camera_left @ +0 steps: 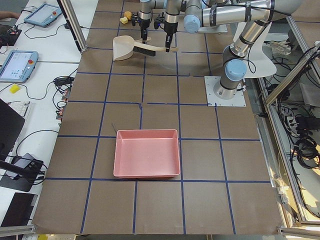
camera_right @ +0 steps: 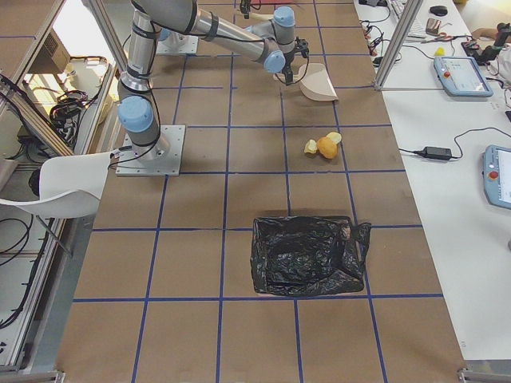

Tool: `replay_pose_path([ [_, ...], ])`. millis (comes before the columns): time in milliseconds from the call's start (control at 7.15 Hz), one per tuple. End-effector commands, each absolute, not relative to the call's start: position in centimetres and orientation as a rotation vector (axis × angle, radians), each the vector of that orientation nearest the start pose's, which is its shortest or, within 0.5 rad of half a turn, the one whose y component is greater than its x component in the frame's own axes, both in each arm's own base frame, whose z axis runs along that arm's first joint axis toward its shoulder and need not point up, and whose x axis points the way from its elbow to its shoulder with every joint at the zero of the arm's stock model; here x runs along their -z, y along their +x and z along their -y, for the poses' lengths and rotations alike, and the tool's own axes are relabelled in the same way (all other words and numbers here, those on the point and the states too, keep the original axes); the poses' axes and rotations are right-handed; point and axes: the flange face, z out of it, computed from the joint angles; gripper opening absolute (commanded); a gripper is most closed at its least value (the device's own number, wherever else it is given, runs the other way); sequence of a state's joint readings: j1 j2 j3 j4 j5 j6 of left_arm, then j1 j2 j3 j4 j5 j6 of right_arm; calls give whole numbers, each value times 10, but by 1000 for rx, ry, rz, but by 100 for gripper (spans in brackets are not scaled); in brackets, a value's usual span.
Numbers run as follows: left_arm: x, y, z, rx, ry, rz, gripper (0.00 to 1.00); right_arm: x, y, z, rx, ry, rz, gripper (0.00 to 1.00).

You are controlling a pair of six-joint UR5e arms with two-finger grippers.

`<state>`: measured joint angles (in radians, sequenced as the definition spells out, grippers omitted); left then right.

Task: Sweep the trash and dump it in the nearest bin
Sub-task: 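Carry the dustpan with the right gripper beside the trash pile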

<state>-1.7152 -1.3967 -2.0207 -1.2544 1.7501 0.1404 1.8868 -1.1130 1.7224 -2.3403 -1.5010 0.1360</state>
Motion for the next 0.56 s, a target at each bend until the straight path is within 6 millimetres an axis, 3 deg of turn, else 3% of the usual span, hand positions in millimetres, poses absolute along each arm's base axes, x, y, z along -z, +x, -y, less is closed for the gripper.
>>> replay_pose_path([
  [0, -383, -172, 385, 42, 705, -2859, 0, -236, 328, 549, 202, -280, -3011, 46],
  [140, -381, -174, 384, 33, 733, -2865, 0, -237, 328, 549, 204, -280, -3011, 30],
  [419, -380, -173, 384, 34, 649, -2889, 0, -238, 328, 549, 204, -278, -3011, 18],
])
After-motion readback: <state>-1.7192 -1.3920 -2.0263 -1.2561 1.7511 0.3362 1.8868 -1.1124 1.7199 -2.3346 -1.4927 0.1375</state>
